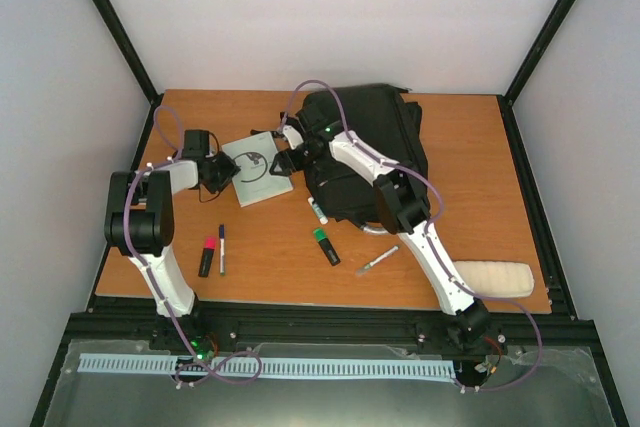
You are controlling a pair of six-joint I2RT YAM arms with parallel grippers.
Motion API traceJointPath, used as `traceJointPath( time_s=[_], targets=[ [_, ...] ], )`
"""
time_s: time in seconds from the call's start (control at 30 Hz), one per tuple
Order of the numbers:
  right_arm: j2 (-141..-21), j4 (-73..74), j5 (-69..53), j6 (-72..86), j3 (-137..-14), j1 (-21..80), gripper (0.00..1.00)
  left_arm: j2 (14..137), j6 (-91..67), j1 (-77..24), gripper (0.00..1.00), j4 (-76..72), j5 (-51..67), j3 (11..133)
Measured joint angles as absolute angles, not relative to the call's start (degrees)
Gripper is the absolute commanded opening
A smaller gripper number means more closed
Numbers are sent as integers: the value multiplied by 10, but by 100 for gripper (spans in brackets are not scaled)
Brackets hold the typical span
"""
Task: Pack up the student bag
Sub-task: Pick up the book from the center of the board.
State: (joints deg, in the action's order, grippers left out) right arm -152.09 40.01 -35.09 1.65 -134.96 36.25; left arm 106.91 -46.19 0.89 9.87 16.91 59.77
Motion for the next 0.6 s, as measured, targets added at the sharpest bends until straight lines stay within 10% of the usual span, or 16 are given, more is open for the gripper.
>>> traceJointPath(
  time_s=[0.6],
  targets=[
    [-1504,259,-564,236,-1280,322,69,1069,-459,9,36,28,157,570]
  ],
)
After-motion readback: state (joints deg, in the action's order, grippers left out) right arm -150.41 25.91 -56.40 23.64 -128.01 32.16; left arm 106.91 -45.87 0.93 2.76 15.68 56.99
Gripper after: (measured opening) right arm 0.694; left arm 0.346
